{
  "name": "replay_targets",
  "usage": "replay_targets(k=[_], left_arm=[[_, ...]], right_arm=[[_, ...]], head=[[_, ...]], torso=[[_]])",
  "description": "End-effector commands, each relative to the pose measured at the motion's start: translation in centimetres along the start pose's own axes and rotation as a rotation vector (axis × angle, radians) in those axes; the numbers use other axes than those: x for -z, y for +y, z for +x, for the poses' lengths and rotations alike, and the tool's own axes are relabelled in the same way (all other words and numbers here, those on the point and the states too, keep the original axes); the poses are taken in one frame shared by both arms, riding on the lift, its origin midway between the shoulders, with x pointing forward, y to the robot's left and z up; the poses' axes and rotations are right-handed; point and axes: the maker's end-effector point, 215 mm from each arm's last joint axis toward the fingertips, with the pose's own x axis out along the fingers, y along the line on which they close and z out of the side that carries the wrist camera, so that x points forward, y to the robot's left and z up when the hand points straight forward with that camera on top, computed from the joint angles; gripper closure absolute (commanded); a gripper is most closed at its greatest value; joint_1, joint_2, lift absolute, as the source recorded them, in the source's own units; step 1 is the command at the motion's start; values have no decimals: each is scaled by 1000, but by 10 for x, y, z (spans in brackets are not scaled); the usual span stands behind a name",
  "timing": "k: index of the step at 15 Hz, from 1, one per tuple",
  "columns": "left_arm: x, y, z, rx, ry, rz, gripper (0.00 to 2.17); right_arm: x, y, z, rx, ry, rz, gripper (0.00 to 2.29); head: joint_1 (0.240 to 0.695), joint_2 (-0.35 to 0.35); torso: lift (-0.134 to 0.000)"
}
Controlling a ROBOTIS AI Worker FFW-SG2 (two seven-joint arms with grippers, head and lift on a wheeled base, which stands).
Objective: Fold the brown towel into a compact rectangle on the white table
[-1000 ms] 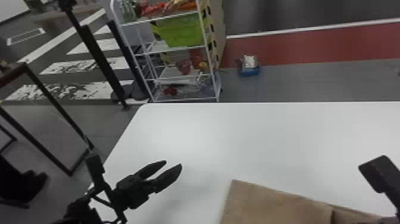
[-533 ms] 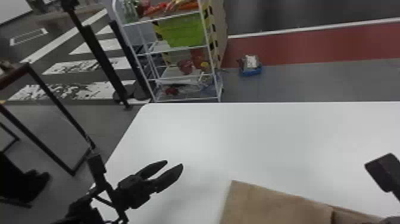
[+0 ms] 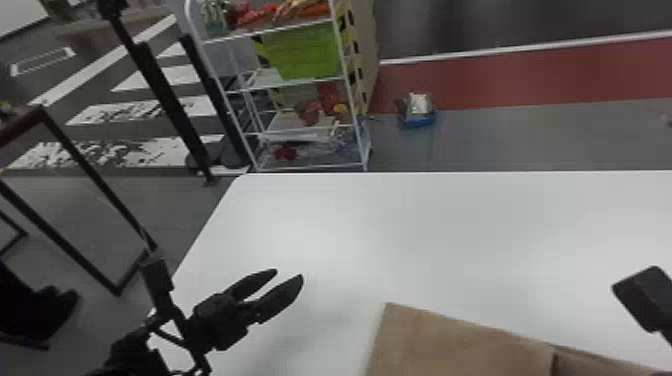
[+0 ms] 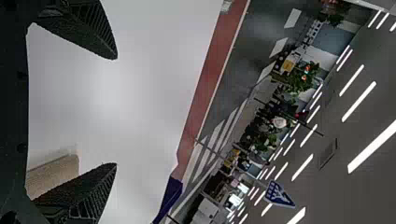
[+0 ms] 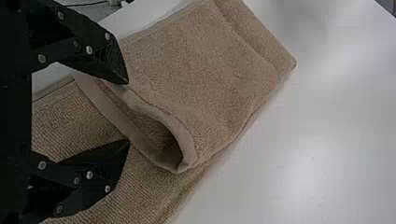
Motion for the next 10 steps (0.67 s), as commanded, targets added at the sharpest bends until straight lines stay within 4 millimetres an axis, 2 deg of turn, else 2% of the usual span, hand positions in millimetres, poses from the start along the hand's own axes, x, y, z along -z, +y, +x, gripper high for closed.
replay_targets(k=[1,2,3,10], left_arm=[[1,1,0,-2,0,-2,63],[0,1,-1,-3,-1,-3,63],[0,1,-1,-3,-1,-3,63],[2,1,0,-2,0,-5,63]], right_arm=[[-1,0,2,6,7,-2,522],[-2,2,3,2,8,-4,535],[-1,0,3,4,10,-3,643],[-4,-3,0,13,-1,4,650]], head=[[695,330],[695,331],[695,334],[695,334]], torso=[[-124],[-124],[-124],[-124]])
